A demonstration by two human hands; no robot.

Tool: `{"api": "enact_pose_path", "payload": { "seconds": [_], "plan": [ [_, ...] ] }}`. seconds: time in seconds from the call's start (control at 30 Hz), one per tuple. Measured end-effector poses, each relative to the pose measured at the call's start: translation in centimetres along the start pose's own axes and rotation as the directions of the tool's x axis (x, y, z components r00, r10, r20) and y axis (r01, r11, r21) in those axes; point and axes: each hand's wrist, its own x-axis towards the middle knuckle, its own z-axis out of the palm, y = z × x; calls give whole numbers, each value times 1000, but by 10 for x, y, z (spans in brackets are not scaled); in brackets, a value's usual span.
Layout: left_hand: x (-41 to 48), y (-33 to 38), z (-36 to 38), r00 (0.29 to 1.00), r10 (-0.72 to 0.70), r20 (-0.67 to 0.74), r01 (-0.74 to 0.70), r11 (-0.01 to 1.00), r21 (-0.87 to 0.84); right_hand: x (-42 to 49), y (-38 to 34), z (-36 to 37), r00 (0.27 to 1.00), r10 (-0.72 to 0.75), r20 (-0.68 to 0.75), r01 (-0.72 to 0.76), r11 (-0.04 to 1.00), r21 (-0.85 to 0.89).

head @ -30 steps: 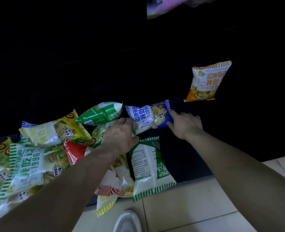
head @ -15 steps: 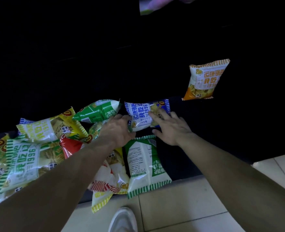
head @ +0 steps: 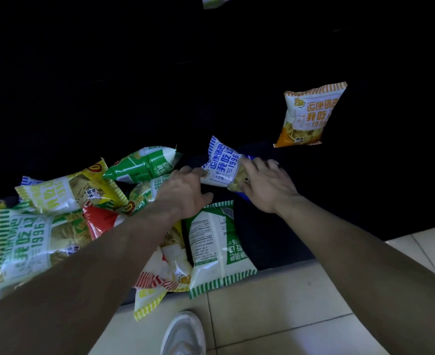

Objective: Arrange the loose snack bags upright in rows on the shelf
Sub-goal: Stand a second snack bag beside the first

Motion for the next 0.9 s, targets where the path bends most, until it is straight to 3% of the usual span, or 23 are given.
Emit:
{"api": "enact_pose_path", "payload": {
  "seconds": [0.13, 0.3, 0.47, 0.63, 0.73, 0.9],
  "plan": [
    [3, -2, 1, 1000, -6, 12, 6, 1000, -9, 3, 3, 4, 996, 68, -60, -73, 993, -95],
    [3, -5, 3, 1000, -8, -14, 7, 998, -64, -3, 21, -2, 965, 237, 113, -260, 928, 266],
    [0, -4, 0, 1000, -12, -16, 10, 997, -76, -14, 25, -4, 933, 335, 136, -352, 926, 139],
    [-3, 6, -14, 999, 20, -43, -24, 995, -93, -38, 34, -13, 938, 308, 158, -342, 891, 298],
    [-7, 16, -17, 996, 57, -70, -65, 989, -131, -58, 42, -24, 958, 256, 128, -283, 915, 288],
    [-13, 43, -17, 986, 162, 37, -135, 908, -397, -91, 51, -48, 985, 168, 44, -173, 914, 367]
  ]
}}
